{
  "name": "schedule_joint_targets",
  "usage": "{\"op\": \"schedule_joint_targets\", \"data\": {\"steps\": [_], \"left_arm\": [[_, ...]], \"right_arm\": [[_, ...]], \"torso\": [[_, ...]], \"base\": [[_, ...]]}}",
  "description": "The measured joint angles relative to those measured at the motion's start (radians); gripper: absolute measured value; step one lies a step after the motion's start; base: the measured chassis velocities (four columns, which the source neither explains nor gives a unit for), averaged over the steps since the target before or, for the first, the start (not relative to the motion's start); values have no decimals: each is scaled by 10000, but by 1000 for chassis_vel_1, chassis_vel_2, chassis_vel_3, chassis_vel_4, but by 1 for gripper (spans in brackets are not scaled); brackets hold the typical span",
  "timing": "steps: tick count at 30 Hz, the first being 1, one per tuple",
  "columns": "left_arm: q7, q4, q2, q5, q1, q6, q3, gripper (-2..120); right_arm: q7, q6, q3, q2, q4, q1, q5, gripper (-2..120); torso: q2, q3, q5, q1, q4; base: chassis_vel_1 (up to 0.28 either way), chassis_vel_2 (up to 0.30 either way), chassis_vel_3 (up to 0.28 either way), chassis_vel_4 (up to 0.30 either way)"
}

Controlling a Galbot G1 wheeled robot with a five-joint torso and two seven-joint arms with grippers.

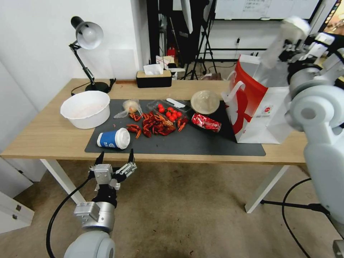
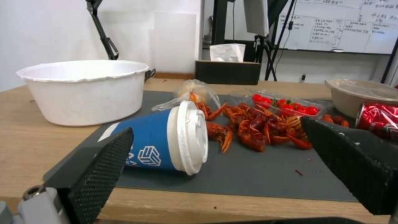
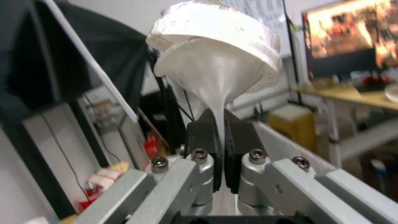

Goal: Pick up the trash from the table and place it into the takeout bag.

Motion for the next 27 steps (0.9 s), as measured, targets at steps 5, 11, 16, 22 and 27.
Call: {"op": "schedule_joint_targets", "data": {"steps": [5,11,16,22,27], "left_arm": [[28,31,1,9,13,-76,22,100],[33,32,0,8,23,-110,25,100],[38,70,1,7,-14,-113,27,100],[38,118,1,5,-25,-140,23,100],[37,167,0,-1,-70,-145,20,100]], "right_arm": [[1809,-764,-287,-90,-667,797,2478,0],[2928,-1190,-646,17,-1272,1432,4270,0],[3804,-1399,-998,132,-1509,1838,5363,0],[4057,-1503,-1179,77,-1544,1957,5658,8],[4075,-1563,-1093,-26,-1497,1937,5788,30]], "torso": [[0,1,-2,-1,1],[2,0,-3,0,1],[2,0,-2,0,2],[1,0,-2,0,2],[2,1,-3,0,0]], "base": [[0,0,0,0],[0,0,0,0],[0,0,0,0],[0,0,0,0],[0,0,0,0]]}}
